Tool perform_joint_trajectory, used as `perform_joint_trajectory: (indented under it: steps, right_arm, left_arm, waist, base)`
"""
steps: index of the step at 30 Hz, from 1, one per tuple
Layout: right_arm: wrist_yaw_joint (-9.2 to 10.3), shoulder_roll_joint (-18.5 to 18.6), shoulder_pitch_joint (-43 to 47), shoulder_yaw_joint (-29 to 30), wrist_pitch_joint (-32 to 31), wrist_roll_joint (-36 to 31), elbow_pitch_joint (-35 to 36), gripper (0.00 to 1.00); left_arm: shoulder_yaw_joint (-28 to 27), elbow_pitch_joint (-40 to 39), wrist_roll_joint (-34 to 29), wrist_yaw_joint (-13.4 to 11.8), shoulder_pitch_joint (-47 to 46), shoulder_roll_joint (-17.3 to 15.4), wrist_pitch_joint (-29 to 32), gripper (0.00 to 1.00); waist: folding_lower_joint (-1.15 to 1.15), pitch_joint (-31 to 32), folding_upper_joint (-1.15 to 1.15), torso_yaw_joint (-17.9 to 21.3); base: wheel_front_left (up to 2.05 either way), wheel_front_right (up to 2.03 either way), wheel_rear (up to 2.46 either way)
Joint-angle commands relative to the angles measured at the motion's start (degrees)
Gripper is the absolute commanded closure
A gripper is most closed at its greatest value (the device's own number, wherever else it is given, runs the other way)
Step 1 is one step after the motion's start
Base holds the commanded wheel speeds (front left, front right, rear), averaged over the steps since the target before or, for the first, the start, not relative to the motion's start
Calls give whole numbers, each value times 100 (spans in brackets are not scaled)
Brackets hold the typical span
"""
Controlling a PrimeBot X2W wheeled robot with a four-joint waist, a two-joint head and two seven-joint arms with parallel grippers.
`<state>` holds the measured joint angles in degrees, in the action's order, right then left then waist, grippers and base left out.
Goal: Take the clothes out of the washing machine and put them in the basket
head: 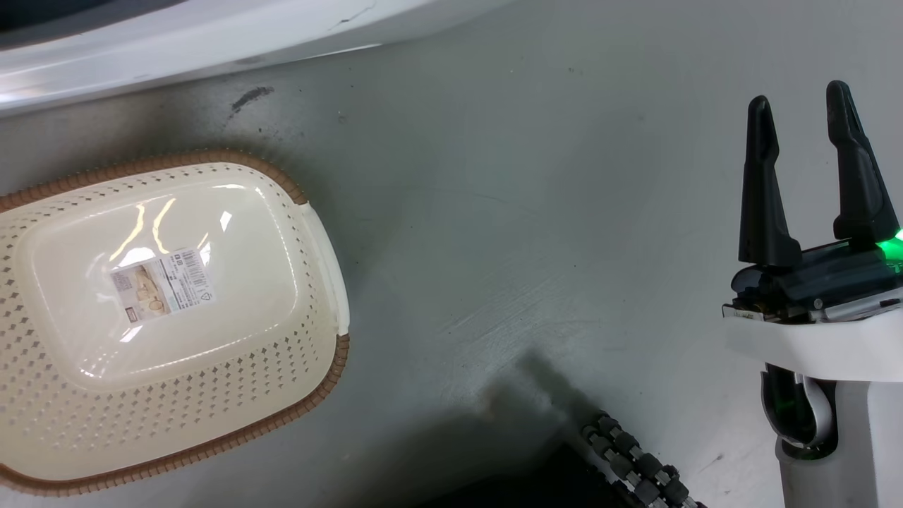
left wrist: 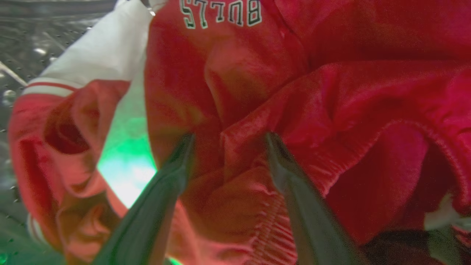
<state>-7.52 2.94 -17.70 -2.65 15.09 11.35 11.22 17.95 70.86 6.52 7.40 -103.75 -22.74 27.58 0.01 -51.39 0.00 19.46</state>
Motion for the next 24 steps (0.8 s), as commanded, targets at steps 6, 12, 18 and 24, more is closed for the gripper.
perform_joint_trajectory:
  steps: [6, 12, 18, 24]
  right_arm:
    - [6, -11, -128, -13, 12, 133, 39, 0]
    - [5, -11, -172, -3, 12, 208, 51, 0]
    - [5, -10, -206, 27, 12, 249, 42, 0]
    - [5, -11, -254, 19, 12, 250, 18, 0]
  left_arm:
    - [236, 18, 220, -1, -200, -149, 274, 0]
    - [415, 34, 373, 0, -154, -220, 369, 0]
    - [649, -23, 607, 5, -41, -212, 482, 100]
    - [867, -207, 882, 1, -1, -317, 337, 100]
  waist:
    - [-1, -167, 0, 57]
    - [-1, -276, 0, 77]
    - [-1, -307, 0, 64]
    - [-1, -305, 0, 48]
  base:
    - [0, 0, 0]
    - [0, 0, 0]
    - [0, 0, 0]
    - [0, 0, 0]
